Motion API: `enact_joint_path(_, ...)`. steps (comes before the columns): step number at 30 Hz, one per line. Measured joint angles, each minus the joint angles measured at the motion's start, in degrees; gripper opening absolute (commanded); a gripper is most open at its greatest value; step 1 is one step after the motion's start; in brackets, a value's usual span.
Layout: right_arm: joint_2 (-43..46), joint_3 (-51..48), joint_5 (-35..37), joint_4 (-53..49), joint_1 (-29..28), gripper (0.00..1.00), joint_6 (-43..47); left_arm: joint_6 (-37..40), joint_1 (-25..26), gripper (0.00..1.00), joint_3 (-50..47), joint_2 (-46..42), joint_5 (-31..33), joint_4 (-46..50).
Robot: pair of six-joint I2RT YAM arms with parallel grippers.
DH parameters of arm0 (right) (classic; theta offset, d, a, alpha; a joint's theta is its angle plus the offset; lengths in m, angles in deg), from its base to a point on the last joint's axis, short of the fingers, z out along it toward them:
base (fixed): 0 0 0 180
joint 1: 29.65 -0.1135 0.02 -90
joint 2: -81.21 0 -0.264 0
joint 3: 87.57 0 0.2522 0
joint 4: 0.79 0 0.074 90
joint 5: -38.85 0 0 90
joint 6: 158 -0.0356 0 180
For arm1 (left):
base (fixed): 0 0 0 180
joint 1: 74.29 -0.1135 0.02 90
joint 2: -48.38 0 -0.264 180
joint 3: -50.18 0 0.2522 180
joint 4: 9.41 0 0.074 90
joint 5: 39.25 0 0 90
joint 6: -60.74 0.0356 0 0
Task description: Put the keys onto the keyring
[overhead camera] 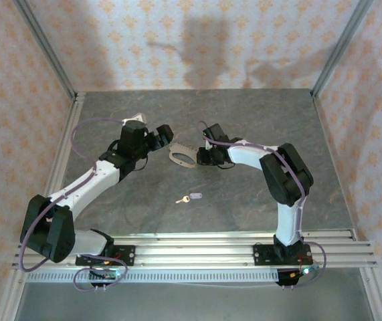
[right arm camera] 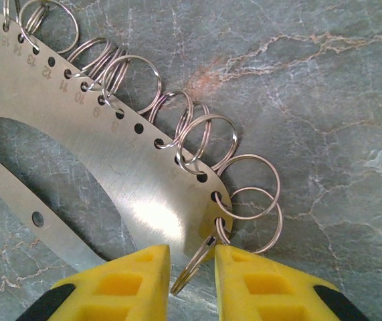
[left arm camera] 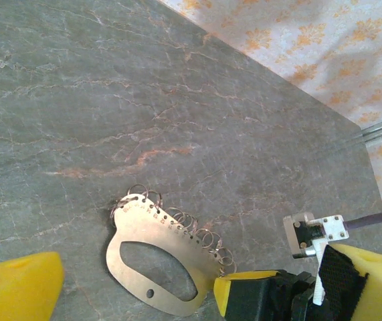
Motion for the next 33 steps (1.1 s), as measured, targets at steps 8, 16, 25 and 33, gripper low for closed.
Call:
enact_joint_path(8,0.0,0.0,1.5,-0.1,0.0,0.15,-0.5,0.0,0.0,1.0,0.0,0.0,-0.1,0.0)
enact_joint_path(16,0.0,0.0,2.8,-0.5,0.0,0.05,-0.8,0.0,0.0,1.0,0.0,0.0,-0.2,0.0)
enact_joint_path(25,0.1,0.1,3.5,-1.7,0.0,0.11,-0.4,-0.1,0.0,1.0,0.0,0.0,-0.2,0.0)
enact_joint_path(33,0.2,0.1,4.2,-2.3,0.0,0.1,-0.3,-0.1,0.0,1.0,0.0,0.0,-0.2,0.0)
